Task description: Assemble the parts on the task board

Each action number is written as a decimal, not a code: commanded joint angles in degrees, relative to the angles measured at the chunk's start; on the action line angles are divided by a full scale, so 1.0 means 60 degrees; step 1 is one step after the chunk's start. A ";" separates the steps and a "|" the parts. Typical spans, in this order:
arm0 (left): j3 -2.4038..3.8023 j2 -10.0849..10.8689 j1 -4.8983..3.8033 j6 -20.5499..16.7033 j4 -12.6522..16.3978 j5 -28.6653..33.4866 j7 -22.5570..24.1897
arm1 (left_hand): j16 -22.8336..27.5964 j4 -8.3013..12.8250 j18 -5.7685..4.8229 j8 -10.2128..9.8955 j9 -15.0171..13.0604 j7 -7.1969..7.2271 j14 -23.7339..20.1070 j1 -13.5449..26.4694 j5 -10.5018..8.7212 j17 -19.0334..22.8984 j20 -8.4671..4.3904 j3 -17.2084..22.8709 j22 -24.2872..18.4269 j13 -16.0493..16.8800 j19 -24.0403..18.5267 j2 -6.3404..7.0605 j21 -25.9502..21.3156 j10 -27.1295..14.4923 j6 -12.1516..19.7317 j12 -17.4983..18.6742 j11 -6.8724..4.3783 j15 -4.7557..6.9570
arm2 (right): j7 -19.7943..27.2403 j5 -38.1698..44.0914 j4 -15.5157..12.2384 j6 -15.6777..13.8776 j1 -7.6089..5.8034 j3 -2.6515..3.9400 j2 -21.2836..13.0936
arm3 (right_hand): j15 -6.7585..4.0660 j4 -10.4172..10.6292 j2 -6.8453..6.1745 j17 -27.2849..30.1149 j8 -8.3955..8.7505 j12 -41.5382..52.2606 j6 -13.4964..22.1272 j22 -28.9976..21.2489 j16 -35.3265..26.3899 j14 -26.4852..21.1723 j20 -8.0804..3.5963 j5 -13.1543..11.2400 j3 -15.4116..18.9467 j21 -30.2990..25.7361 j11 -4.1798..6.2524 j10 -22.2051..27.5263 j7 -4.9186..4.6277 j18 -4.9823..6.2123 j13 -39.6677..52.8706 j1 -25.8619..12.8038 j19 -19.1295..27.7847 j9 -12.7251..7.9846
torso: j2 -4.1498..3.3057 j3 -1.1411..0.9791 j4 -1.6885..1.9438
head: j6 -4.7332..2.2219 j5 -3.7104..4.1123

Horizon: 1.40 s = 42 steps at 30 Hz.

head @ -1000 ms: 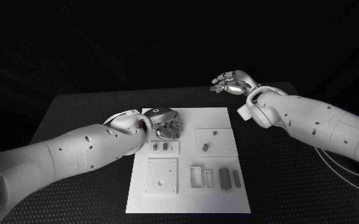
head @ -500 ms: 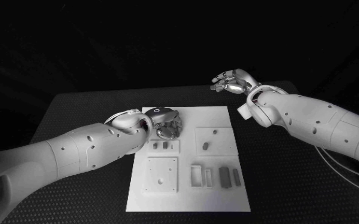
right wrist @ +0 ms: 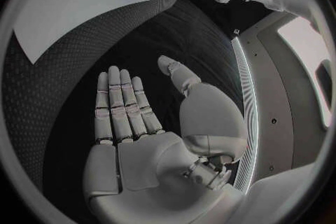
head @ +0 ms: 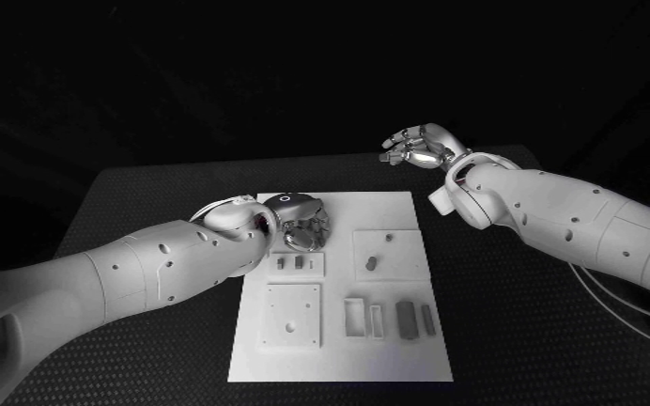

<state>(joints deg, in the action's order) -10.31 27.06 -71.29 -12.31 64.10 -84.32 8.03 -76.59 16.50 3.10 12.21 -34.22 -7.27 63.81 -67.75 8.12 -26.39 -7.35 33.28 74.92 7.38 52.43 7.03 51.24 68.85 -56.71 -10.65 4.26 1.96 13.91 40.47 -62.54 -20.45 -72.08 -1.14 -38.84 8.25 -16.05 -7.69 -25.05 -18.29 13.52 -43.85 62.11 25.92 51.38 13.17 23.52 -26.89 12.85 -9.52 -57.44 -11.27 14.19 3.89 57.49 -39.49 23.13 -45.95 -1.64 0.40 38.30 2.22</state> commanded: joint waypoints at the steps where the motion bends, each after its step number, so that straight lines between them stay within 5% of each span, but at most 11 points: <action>1: -0.0095 -0.0030 0.0114 0.1078 0.0042 -0.0268 -0.0174 | 0.0013 0.0011 0.0325 0.0020 0.0042 0.0006 -0.0187 0.0070 -0.0159 0.0036 0.0016 -0.0087 0.0181 -0.0042 -0.0208 0.0126 -0.0034 -0.0174 -0.0021 0.0153 0.0105 -0.0065 | 0.0080 0.0060 -0.0023 0.0042 -0.0001 0.0005 -0.0010 | -0.0028 0.0041 0.0054 -0.0012 0.0002 -0.0056 0.0037 0.0010 -0.0066 -0.0051 -0.0003 0.0013 -0.0020 -0.0043 -0.0021 -0.0062 -0.0140 -0.0107 0.0009 0.0049 0.0029 -0.0010 | -0.0005 0.0002 0.0006 | 0.0017 -0.0013; 10: -0.0120 -0.0046 0.0114 0.1270 -0.0035 -0.0440 -0.0334 | -0.0059 -0.0018 0.0328 -0.0023 0.0104 -0.0040 -0.0205 0.0073 -0.0170 0.0029 0.0038 -0.0099 0.0186 -0.0004 -0.0235 0.0056 -0.0015 -0.0127 0.0053 0.0186 0.0112 -0.0075 | 0.0088 0.0057 -0.0033 0.0025 -0.0001 0.0005 -0.0013 | -0.0030 0.0040 0.0052 -0.0026 0.0000 -0.0075 0.0036 0.0026 -0.0076 -0.0052 -0.0005 -0.0056 -0.0010 -0.0063 -0.0020 -0.0073 -0.0140 -0.0107 0.0009 0.0039 0.0023 -0.0019 | 0.0008 -0.0007 0.0004 | 0.0017 -0.0027; 18: -0.0265 -0.0071 0.0117 0.1296 -0.0002 -0.0477 -0.0287 | -0.0166 -0.0058 0.0329 0.0042 0.0139 -0.0007 -0.0132 0.0116 -0.0052 0.0023 -0.0008 -0.0061 0.0178 0.0099 -0.0175 -0.0199 0.0035 0.0151 -0.0073 0.0114 0.0014 0.0019 | 0.0092 0.0057 -0.0034 0.0017 -0.0001 0.0005 -0.0013 | -0.0031 0.0040 0.0055 -0.0032 -0.0002 -0.0082 0.0034 0.0032 -0.0080 -0.0051 -0.0006 -0.0081 -0.0010 -0.0071 -0.0019 -0.0079 -0.0139 -0.0106 0.0009 0.0039 0.0020 -0.0023 | 0.0004 -0.0007 -0.0012 | 0.0015 -0.0023; 28: -0.0266 -0.0047 0.0119 0.0704 -0.0073 -0.0477 -0.0352 | -0.0302 -0.0162 0.0321 0.0213 0.0157 0.0110 0.0067 0.0205 -0.0111 0.0033 -0.0133 0.0211 0.0157 0.0245 -0.0006 -0.0714 0.0103 0.0573 -0.0402 0.0018 -0.0161 0.0192 | 0.0094 0.0055 -0.0042 0.0018 -0.0001 0.0005 -0.0020 | -0.0032 0.0043 0.0065 -0.0038 -0.0006 -0.0086 0.0027 0.0038 -0.0082 -0.0050 -0.0007 -0.0092 -0.0012 -0.0078 -0.0017 -0.0088 -0.0137 -0.0106 0.0010 0.0037 0.0016 -0.0025 | 0.0002 -0.0008 0.0004 | 0.0019 0.0002; 31: -0.0265 -0.0036 0.0119 0.0559 -0.0076 -0.0477 -0.0348 | -0.0316 -0.0167 0.0313 0.0238 0.0171 0.0127 0.0124 0.0281 -0.0418 0.0054 -0.0175 0.0255 0.0146 0.0269 0.0051 -0.0869 0.0115 0.0613 -0.0438 0.0053 -0.0181 0.0211 | 0.0094 0.0055 -0.0043 0.0018 -0.0001 0.0005 -0.0024 | -0.0032 0.0044 0.0069 -0.0040 -0.0008 -0.0087 0.0024 0.0040 -0.0083 -0.0049 -0.0007 -0.0094 -0.0013 -0.0080 -0.0016 -0.0091 -0.0135 -0.0106 0.0010 0.0037 0.0014 -0.0026 | 0.0004 -0.0004 0.0007 | 0.0013 0.0000; 42: -0.0260 0.0058 0.0179 -0.0162 0.0024 -0.0310 -0.0202 | -0.0379 -0.0071 0.0321 0.0301 0.0186 0.0159 0.0317 0.0303 -0.0502 0.0081 -0.0261 0.0356 0.0131 0.0326 0.0221 -0.0943 0.0158 0.0744 -0.0519 0.0097 -0.0233 0.0267 | 0.0099 0.0055 -0.0035 0.0020 -0.0001 0.0006 -0.0020 | -0.0034 0.0044 0.0083 -0.0048 -0.0016 -0.0093 0.0012 0.0048 -0.0088 -0.0048 -0.0008 -0.0094 -0.0022 -0.0090 -0.0011 -0.0103 -0.0126 -0.0105 0.0011 0.0044 0.0009 -0.0028 | 0.0006 0.0008 0.0011 | -0.0026 -0.0019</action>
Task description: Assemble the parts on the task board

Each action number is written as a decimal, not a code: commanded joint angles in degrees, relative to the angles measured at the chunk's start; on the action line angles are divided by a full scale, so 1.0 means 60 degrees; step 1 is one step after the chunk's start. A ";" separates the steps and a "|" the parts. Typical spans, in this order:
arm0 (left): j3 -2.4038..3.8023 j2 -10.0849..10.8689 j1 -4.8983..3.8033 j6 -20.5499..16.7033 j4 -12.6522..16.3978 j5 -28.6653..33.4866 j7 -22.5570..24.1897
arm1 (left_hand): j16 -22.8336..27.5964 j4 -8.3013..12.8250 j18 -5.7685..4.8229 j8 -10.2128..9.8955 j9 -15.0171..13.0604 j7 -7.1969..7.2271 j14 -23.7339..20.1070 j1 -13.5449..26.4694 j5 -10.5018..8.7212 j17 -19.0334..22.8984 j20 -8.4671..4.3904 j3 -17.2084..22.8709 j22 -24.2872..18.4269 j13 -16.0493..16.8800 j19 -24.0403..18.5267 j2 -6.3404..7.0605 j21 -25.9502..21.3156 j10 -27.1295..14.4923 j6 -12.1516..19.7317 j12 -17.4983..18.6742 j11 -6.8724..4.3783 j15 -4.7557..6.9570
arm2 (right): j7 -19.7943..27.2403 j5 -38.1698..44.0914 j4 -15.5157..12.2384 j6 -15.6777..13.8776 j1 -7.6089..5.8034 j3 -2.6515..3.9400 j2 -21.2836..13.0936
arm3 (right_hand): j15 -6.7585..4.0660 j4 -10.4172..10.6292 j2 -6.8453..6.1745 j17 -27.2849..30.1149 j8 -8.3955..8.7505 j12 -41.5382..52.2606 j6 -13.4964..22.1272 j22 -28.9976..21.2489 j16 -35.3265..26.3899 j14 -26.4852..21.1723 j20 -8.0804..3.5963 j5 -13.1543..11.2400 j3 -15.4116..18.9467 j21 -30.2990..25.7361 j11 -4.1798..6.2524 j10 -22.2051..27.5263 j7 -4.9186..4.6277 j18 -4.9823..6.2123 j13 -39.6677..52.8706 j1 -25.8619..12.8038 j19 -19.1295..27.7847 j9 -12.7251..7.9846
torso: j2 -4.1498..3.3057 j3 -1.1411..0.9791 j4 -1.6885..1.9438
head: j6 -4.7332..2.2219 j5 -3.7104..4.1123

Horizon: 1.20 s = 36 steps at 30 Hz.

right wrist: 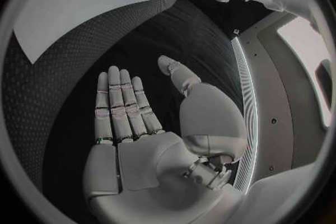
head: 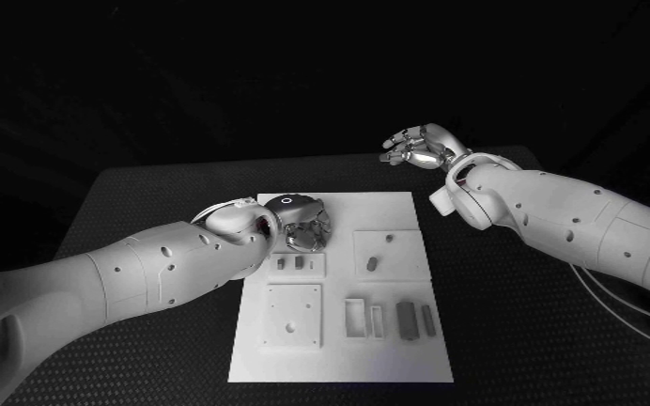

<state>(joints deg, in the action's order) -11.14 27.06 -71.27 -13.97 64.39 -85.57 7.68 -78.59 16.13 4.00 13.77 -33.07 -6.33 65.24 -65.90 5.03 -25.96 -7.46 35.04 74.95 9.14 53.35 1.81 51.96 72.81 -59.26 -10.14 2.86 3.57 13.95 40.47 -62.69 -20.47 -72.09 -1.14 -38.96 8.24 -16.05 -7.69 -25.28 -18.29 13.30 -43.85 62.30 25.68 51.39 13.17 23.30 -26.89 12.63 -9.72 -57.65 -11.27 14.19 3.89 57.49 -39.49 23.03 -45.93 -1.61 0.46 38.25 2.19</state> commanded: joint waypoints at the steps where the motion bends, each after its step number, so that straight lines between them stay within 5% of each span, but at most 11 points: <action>1: -0.0121 0.0076 0.0186 -0.0009 -0.0010 -0.0071 -0.0110 | -0.0050 -0.0004 0.0175 0.0049 -0.0004 0.0007 0.0102 -0.0009 0.0033 0.0013 -0.0250 0.0076 0.0125 0.0037 0.0090 -0.0072 0.0046 0.0096 -0.0103 0.0018 -0.0004 0.0004 | 0.0093 0.0056 -0.0009 0.0022 -0.0001 0.0006 -0.0001 | -0.0033 0.0044 0.0084 -0.0010 -0.0016 -0.0057 0.0011 0.0018 -0.0049 -0.0048 -0.0009 -0.0057 -0.0023 -0.0056 0.0023 -0.0069 -0.0126 -0.0105 0.0011 0.0044 0.0009 -0.0011 | 0.0001 0.0003 0.0001 | -0.0021 -0.0017; 8: -0.0090 0.0265 0.0232 -0.0691 0.0186 0.0327 0.0130 | -0.0089 0.0020 0.0198 0.0084 0.0008 0.0025 0.0264 -0.0015 0.0179 0.0031 -0.0297 0.0139 0.0120 0.0066 0.0236 -0.0028 0.0094 0.0158 -0.0149 0.0058 -0.0031 0.0034 | 0.0100 0.0056 0.0024 0.0017 -0.0001 0.0006 -0.0004 | -0.0034 0.0043 0.0083 -0.0012 -0.0018 -0.0059 0.0009 0.0020 -0.0051 -0.0048 -0.0009 -0.0057 -0.0023 -0.0059 0.0024 -0.0072 -0.0124 -0.0105 0.0011 0.0045 0.0008 -0.0013 | 0.0001 0.0005 -0.0004 | -0.0061 -0.0024; 14: 0.0059 0.0433 0.0232 -0.1071 0.0343 0.0705 0.0290 | -0.0091 0.0022 0.0210 0.0098 0.0014 0.0033 0.0332 -0.0020 0.0207 0.0046 -0.0312 0.0167 0.0115 0.0077 0.0296 -0.0008 0.0110 0.0182 -0.0166 0.0081 -0.0040 0.0044 | 0.0103 0.0056 0.0022 0.0018 -0.0001 0.0006 -0.0011 | -0.0034 0.0043 0.0086 -0.0015 -0.0021 -0.0062 0.0005 0.0023 -0.0053 -0.0048 -0.0009 -0.0056 -0.0025 -0.0063 0.0025 -0.0076 -0.0121 -0.0105 0.0011 0.0045 0.0007 -0.0014 | 0.0008 -0.0003 0.0011 | -0.0083 -0.0050; 17: 0.0172 0.0496 0.0232 -0.1206 0.0376 0.0856 0.0341 | -0.0090 0.0022 0.0211 0.0099 0.0014 0.0034 0.0336 -0.0021 0.0209 0.0048 -0.0313 0.0169 0.0115 0.0079 0.0301 -0.0008 0.0111 0.0185 -0.0168 0.0082 -0.0041 0.0044 | 0.0104 0.0056 0.0021 0.0016 -0.0001 0.0006 -0.0014 | -0.0034 0.0043 0.0086 -0.0015 -0.0021 -0.0062 0.0005 0.0024 -0.0053 -0.0048 -0.0009 -0.0057 -0.0025 -0.0063 0.0025 -0.0076 -0.0120 -0.0105 0.0011 0.0045 0.0006 -0.0014 | 0.0011 -0.0004 0.0009 | -0.0091 -0.0067; 21: 0.0487 0.0644 0.0232 -0.1194 0.0528 0.1111 0.0324 | -0.0080 0.0021 0.0214 0.0102 0.0016 0.0036 0.0343 -0.0022 0.0223 0.0056 -0.0317 0.0178 0.0114 0.0081 0.0317 -0.0002 0.0116 0.0189 -0.0172 0.0089 -0.0042 0.0046 | 0.0102 0.0056 0.0024 0.0022 -0.0001 0.0006 -0.0024 | -0.0034 0.0043 0.0085 -0.0016 -0.0022 -0.0063 0.0003 0.0025 -0.0054 -0.0048 -0.0009 -0.0056 -0.0025 -0.0065 0.0026 -0.0079 -0.0119 -0.0106 0.0012 0.0045 0.0006 -0.0014 | 0.0011 -0.0002 0.0013 | -0.0113 -0.0089; 26: 0.0674 0.0920 0.0223 -0.0928 0.0821 0.1352 0.0259 | -0.0057 0.0009 0.0215 0.0106 0.0020 0.0035 0.0347 -0.0003 0.0229 0.0072 -0.0317 0.0183 0.0112 0.0086 0.0334 0.0003 0.0119 0.0201 -0.0176 0.0099 -0.0043 0.0046 | 0.0096 0.0056 0.0011 0.0022 -0.0001 0.0006 -0.0046 | -0.0034 0.0042 0.0085 -0.0019 -0.0024 -0.0065 -0.0001 0.0028 -0.0056 -0.0048 -0.0008 -0.0055 -0.0025 -0.0069 0.0027 -0.0082 -0.0116 -0.0106 0.0012 0.0043 0.0004 -0.0015 | 0.0025 -0.0006 0.0027 | -0.0125 -0.0134; 36: 0.0681 0.1461 0.0217 -0.0502 0.1205 0.1355 0.0094 | -0.0042 0.0001 0.0213 0.0111 0.0025 0.0038 0.0363 0.0023 0.0216 0.0087 -0.0317 0.0185 0.0111 0.0096 0.0343 -0.0003 0.0120 0.0228 -0.0182 0.0105 -0.0048 0.0051 | 0.0089 0.0056 -0.0004 0.0023 -0.0001 0.0006 -0.0081 | -0.0034 0.0039 0.0079 -0.0023 -0.0024 -0.0072 0.0000 0.0032 -0.0060 -0.0050 -0.0009 -0.0051 -0.0025 -0.0078 0.0028 -0.0085 -0.0115 -0.0107 0.0011 0.0043 0.0004 -0.0019 | 0.0019 -0.0001 0.0025 | -0.0135 -0.0172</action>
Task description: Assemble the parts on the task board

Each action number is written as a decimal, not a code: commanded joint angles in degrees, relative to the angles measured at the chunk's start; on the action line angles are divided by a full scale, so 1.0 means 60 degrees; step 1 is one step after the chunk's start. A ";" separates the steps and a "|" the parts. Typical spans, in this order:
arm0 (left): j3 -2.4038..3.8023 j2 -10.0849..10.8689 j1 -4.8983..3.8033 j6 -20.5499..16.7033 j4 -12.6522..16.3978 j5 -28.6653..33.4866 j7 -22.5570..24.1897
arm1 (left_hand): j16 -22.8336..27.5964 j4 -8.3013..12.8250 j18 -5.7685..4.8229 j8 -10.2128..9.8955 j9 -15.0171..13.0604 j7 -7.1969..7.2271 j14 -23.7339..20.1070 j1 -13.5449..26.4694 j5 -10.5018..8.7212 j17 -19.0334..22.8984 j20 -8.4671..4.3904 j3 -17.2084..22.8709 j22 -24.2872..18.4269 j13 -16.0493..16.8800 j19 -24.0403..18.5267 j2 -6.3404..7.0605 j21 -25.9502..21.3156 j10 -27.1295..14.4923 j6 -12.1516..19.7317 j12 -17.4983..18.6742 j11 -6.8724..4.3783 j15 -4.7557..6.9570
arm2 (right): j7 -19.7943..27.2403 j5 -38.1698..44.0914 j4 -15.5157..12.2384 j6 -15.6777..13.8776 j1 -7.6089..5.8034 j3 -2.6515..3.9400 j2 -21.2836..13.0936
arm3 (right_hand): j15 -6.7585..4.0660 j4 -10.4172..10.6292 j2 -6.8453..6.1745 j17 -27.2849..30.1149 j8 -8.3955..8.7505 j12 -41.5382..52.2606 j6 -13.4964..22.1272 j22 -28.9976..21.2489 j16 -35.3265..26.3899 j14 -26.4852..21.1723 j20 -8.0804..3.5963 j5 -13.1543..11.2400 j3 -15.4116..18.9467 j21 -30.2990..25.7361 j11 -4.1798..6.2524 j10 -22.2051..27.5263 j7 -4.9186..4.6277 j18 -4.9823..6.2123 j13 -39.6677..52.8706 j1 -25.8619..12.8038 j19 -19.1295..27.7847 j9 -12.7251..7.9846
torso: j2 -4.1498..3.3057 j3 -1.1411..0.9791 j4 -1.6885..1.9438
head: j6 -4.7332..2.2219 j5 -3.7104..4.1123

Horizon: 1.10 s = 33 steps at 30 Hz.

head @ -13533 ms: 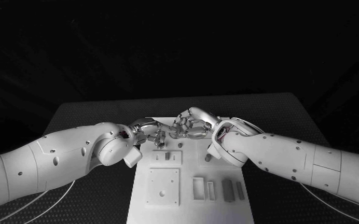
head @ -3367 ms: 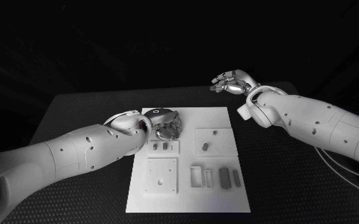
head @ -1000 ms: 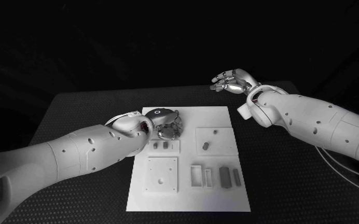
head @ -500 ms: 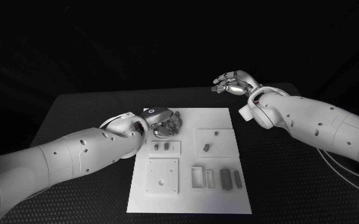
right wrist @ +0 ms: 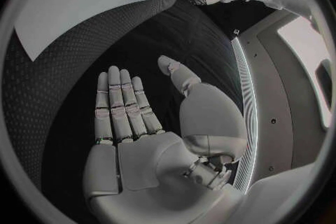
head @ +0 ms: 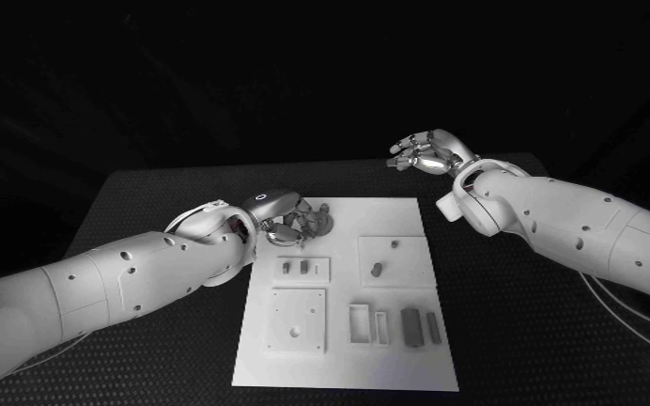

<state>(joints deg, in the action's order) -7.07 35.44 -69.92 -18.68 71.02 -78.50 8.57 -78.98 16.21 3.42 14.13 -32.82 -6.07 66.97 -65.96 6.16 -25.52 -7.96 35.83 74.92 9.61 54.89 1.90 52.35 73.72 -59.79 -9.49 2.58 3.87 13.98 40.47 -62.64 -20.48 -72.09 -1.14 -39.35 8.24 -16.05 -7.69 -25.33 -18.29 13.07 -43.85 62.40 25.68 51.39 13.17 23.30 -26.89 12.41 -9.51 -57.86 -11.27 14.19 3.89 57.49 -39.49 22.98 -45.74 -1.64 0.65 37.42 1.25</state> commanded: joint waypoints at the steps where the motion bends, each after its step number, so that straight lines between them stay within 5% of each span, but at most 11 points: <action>1: 0.0002 0.0105 -0.0008 0.0282 0.0110 0.0168 -0.0060 | 0.0025 -0.0012 0.0311 0.0052 -0.0017 -0.0006 0.0076 0.0036 0.0026 0.0013 -0.0234 0.0052 0.0116 0.0018 0.0087 -0.0019 0.0055 0.0079 -0.0095 -0.0004 -0.0001 0.0000 | 0.0080 0.0056 -0.0011 0.0024 -0.0001 0.0005 -0.0025 | -0.0034 0.0039 0.0079 -0.0016 -0.0024 -0.0035 0.0000 0.0016 -0.0061 -0.0050 -0.0009 -0.0052 -0.0025 -0.0041 -0.0008 -0.0050 -0.0115 -0.0107 0.0011 0.0043 0.0004 -0.0011 | -0.0013 0.0006 -0.0006 | 0.0003 -0.0013; 17: -0.0007 0.0505 -0.0002 0.0573 0.0231 0.0122 -0.0173 | 0.0076 -0.0001 0.0308 0.0071 -0.0013 0.0007 0.0066 0.0030 0.0035 0.0047 -0.0236 0.0079 0.0113 0.0035 0.0073 0.0009 0.0040 0.0123 -0.0119 0.0009 -0.0013 0.0011 | 0.0076 0.0052 -0.0019 0.0004 -0.0001 0.0005 -0.0036 | -0.0010 0.0037 0.0053 -0.0030 -0.0001 -0.0090 0.0043 0.0035 -0.0097 -0.0081 -0.0006 -0.0035 -0.0026 -0.0097 -0.0029 -0.0022 -0.0158 -0.0118 0.0002 0.0039 0.0027 -0.0039 | -0.0016 0.0014 -0.0011 | -0.0019 -0.0032; 33: -0.0033 0.0444 0.0027 0.0788 0.0097 0.0021 -0.0245 | 0.0082 -0.0003 0.0307 0.0073 -0.0008 0.0007 0.0080 0.0029 0.0034 0.0054 -0.0239 0.0088 0.0113 0.0039 0.0074 0.0010 0.0038 0.0131 -0.0119 0.0020 -0.0015 0.0014 | 0.0076 0.0051 -0.0023 0.0022 0.0000 0.0005 -0.0023 | -0.0004 0.0041 0.0055 -0.0036 0.0001 -0.0105 0.0049 0.0043 -0.0109 -0.0090 -0.0005 -0.0031 -0.0030 -0.0119 -0.0033 -0.0022 -0.0166 -0.0122 0.0002 0.0039 0.0033 -0.0047 | -0.0021 -0.0002 -0.0025 | 0.0032 -0.0083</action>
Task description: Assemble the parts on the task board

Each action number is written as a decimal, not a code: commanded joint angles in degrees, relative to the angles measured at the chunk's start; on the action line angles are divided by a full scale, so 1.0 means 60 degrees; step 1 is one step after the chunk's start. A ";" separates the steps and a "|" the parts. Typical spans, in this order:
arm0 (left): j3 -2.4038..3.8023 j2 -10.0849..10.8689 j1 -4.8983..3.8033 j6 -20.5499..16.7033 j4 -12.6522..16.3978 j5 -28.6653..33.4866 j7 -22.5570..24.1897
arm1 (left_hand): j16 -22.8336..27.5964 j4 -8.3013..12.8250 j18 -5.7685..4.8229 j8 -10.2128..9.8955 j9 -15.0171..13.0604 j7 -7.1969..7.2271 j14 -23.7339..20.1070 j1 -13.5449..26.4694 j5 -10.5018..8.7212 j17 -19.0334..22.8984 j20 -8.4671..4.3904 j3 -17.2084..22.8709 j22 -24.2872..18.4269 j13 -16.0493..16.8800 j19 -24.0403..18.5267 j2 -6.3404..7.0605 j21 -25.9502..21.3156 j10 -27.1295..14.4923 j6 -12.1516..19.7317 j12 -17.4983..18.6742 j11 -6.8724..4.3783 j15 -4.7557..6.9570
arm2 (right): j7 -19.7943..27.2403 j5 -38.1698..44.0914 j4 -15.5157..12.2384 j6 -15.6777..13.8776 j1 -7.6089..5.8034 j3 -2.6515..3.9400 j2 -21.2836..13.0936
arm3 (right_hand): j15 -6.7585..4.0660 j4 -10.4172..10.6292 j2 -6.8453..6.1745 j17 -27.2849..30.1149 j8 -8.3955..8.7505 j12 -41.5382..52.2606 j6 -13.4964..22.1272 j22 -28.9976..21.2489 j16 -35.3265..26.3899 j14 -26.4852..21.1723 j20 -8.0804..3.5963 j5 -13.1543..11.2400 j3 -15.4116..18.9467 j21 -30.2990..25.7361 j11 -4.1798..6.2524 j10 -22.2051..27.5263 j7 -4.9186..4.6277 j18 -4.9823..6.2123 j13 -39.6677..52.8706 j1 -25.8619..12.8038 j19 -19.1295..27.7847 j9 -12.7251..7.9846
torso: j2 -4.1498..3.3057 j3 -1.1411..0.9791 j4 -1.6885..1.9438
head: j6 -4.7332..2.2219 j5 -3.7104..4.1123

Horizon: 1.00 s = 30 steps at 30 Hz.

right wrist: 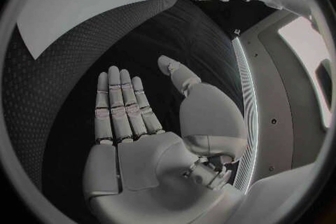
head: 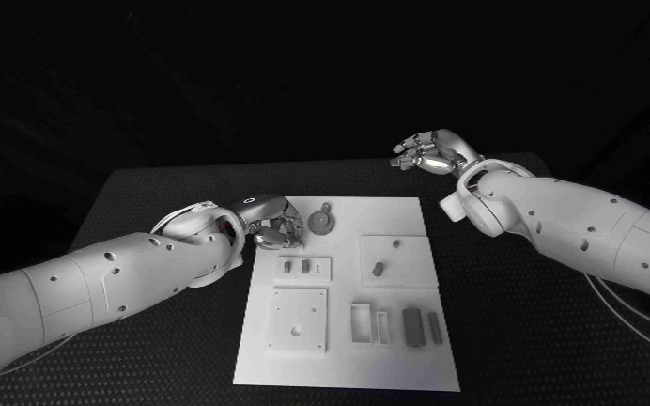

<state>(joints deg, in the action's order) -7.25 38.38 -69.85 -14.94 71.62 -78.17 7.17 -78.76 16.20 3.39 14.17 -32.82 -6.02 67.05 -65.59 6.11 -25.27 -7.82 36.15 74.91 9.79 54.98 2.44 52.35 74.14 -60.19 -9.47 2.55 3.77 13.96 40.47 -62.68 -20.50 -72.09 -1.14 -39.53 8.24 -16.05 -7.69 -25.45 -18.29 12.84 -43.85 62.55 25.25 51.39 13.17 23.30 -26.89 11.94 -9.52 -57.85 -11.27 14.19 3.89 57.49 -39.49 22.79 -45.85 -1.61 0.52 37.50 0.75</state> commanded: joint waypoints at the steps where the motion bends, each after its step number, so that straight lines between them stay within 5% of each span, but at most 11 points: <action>1: -0.0002 -0.0050 0.0022 0.0172 -0.0006 -0.0033 -0.0010 | 0.0045 -0.0001 0.0311 0.0066 -0.0009 -0.0001 0.0066 -0.0034 0.0042 0.0012 -0.0262 0.0035 0.0116 0.0009 0.0059 -0.0081 0.0038 0.0061 -0.0052 0.0018 -0.0011 0.0032 | 0.0080 0.0051 -0.0016 0.0026 0.0000 0.0005 0.0008 | -0.0004 0.0041 0.0056 -0.0017 0.0001 -0.0066 0.0049 0.0017 -0.0037 -0.0091 -0.0005 -0.0031 -0.0030 -0.0041 -0.0032 -0.0022 -0.0166 -0.0122 0.0002 0.0040 0.0033 -0.0016 | -0.0001 -0.0007 -0.0001 | 0.0019 0.0002; 20: -0.0042 -0.0151 0.0078 0.0366 -0.0107 -0.0104 -0.0089 | 0.0045 -0.0005 0.0311 0.0064 -0.0002 -0.0004 0.0087 -0.0034 0.0040 0.0018 -0.0267 0.0044 0.0116 0.0013 0.0069 -0.0085 0.0040 0.0063 -0.0044 0.0037 -0.0012 0.0033 | 0.0083 0.0051 -0.0026 0.0030 0.0000 0.0005 0.0008 | -0.0002 0.0044 0.0057 -0.0026 -0.0002 -0.0078 0.0048 0.0027 -0.0046 -0.0092 -0.0005 -0.0031 -0.0031 -0.0060 -0.0032 -0.0028 -0.0167 -0.0123 0.0004 0.0039 0.0029 -0.0023 | 0.0002 -0.0002 0.0002 | 0.0086 0.0054; 30: -0.0158 -0.0251 0.0078 0.0449 -0.0127 -0.0169 -0.0110 | 0.0053 -0.0004 0.0309 0.0061 0.0003 -0.0007 0.0086 -0.0031 0.0031 0.0024 -0.0267 0.0046 0.0117 0.0014 0.0068 -0.0083 0.0038 0.0057 -0.0036 0.0051 -0.0009 0.0031 | 0.0085 0.0049 -0.0052 0.0046 0.0000 0.0005 0.0009 | -0.0002 0.0045 0.0057 -0.0031 -0.0003 -0.0084 0.0048 0.0033 -0.0049 -0.0091 -0.0005 -0.0032 -0.0031 -0.0069 -0.0032 -0.0032 -0.0167 -0.0123 0.0005 0.0038 0.0027 -0.0026 | 0.0002 -0.0006 0.0006 | 0.0090 0.0055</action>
<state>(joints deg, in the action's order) -7.95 37.15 -69.54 -13.77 70.79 -78.49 6.69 -78.76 16.21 3.38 14.26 -32.87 -6.02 67.37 -65.95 6.14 -25.22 -7.86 36.13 74.94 9.93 55.39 2.47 52.35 74.12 -60.16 -9.25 2.54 3.88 13.96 40.47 -62.85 -20.50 -72.08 -1.14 -39.51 8.24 -16.05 -7.69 -25.54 -18.29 12.63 -43.85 62.66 25.25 51.39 13.17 23.30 -26.89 11.74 -9.52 -57.85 -11.27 14.19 3.89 57.49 -39.49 22.69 -45.83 -1.65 0.53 38.03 1.06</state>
